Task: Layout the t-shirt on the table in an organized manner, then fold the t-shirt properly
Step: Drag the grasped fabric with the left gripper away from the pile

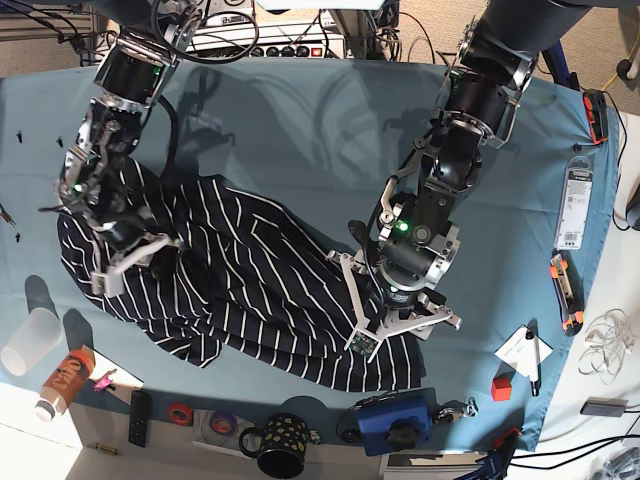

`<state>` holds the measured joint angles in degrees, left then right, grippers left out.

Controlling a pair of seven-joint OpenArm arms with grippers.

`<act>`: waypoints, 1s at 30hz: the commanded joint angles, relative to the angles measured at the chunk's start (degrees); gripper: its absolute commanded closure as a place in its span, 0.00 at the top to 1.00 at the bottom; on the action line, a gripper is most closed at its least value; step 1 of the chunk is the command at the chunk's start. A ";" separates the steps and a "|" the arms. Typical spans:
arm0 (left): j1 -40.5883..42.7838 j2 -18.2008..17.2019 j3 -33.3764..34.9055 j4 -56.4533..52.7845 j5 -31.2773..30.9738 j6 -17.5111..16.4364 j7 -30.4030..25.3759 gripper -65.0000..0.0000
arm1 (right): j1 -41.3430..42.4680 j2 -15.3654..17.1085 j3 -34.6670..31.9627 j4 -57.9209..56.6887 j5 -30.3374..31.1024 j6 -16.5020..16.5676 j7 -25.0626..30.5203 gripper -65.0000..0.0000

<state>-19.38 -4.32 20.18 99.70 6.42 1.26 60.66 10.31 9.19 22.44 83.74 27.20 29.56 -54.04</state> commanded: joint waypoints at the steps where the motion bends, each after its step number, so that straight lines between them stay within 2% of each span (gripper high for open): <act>1: -1.40 0.33 -0.11 1.09 0.46 0.24 -1.11 0.57 | 1.77 0.66 -0.24 0.92 0.76 0.17 1.53 0.00; 8: -1.40 0.31 -0.11 1.09 0.46 0.24 -1.73 0.57 | 2.69 1.31 1.01 8.48 1.49 0.81 -3.43 0.00; 11: -1.42 0.33 -0.11 1.09 0.44 0.24 -2.16 0.57 | 2.60 1.31 3.63 14.19 1.53 2.86 -6.80 0.00; 14: -1.40 0.33 -0.11 1.09 0.35 0.26 -2.16 0.57 | 1.75 1.33 7.08 16.87 2.82 3.19 -6.84 0.00; 17: -1.38 0.35 -0.11 1.05 -3.89 0.17 -2.16 0.57 | 1.70 1.31 10.05 16.92 3.21 3.19 -8.68 0.00; 18: -1.38 0.39 -0.11 0.90 -6.99 -0.70 -2.19 0.57 | 1.70 1.33 11.02 16.92 3.19 3.19 -9.22 0.00; 22: -0.31 2.19 -0.04 -0.52 -20.63 -10.49 -4.22 0.57 | 1.16 2.21 15.39 16.92 2.47 3.15 -10.86 0.00; 25: 2.47 5.31 -0.04 -0.66 -26.21 -15.69 -8.02 0.57 | -0.74 4.55 18.75 16.92 -0.13 3.06 -10.91 0.00; 27: 4.07 7.67 -0.04 -0.70 -27.08 -17.90 -10.54 0.57 | -2.75 6.62 21.11 16.92 -0.28 3.02 -10.91 0.00; 30: 4.20 11.15 -0.04 -1.75 -27.04 -17.81 -12.74 0.57 | -6.12 9.40 24.09 16.92 -0.26 3.06 -10.97 0.01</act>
<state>-13.63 6.13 20.18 97.12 -20.03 -16.56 49.60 3.33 17.50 46.52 99.72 25.76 32.40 -66.19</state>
